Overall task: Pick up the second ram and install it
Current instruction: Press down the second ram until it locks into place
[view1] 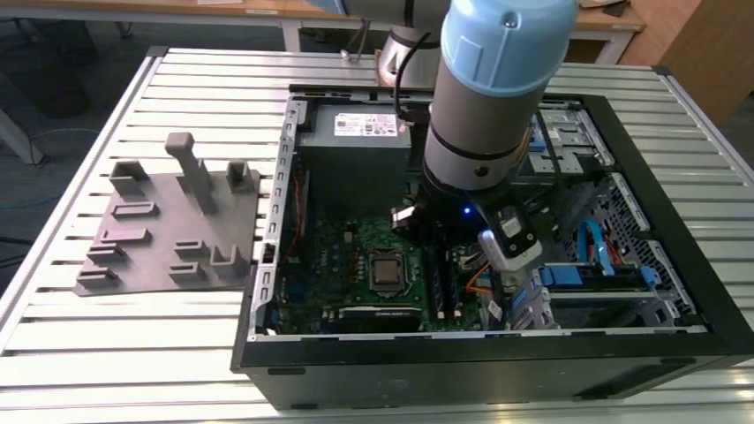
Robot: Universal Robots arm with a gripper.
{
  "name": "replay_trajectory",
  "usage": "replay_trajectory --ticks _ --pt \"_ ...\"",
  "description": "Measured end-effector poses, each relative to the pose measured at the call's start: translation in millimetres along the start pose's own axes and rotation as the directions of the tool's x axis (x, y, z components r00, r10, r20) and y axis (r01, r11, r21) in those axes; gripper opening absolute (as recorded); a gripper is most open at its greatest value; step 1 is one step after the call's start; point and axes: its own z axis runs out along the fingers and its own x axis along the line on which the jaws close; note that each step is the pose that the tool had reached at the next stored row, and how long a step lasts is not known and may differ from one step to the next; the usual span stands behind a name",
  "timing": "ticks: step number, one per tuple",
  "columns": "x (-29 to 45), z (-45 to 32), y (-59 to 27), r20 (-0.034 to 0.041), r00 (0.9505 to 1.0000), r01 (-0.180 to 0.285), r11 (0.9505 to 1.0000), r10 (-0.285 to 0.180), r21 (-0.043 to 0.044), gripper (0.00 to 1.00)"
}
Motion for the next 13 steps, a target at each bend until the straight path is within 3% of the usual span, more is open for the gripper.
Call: replay_trajectory --ticks 8,13 --pt "-0.8 -19.2 1.5 0.0001 1.0000 0.000 1.0000 0.000 0.0005 0.07" --pt "-1.0 -26.4 1.9 0.0001 1.0000 0.000 1.0000 0.000 0.0005 0.07"
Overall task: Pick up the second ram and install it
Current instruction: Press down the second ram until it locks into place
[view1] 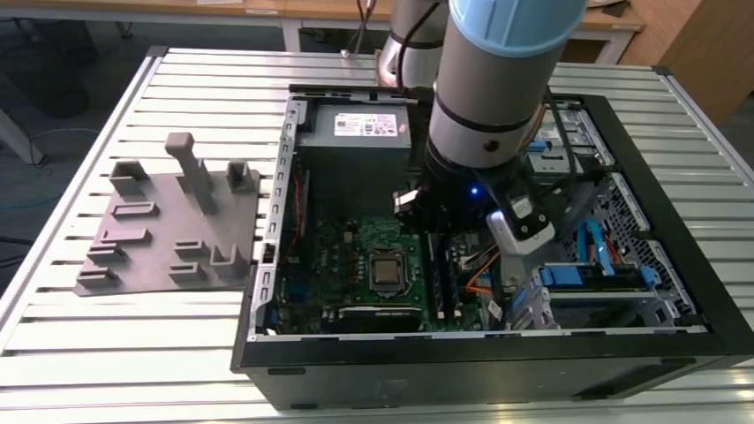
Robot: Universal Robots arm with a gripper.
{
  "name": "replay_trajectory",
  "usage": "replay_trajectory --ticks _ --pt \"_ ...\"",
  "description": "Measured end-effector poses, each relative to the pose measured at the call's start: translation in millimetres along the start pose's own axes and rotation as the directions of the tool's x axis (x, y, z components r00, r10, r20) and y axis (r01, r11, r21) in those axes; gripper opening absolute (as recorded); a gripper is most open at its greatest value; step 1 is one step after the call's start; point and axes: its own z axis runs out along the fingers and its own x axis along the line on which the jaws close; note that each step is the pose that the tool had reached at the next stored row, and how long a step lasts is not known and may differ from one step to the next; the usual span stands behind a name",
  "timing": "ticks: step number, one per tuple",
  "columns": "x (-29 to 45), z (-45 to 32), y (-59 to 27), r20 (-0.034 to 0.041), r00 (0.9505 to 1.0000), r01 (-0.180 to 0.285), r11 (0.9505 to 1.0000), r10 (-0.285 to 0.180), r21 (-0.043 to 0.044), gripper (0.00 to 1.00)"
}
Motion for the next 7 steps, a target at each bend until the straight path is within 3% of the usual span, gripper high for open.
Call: replay_trajectory --ticks 7 --pt "-0.1 -1.4 0.1 0.0000 1.0000 0.000 1.0000 0.000 -0.0005 0.07"
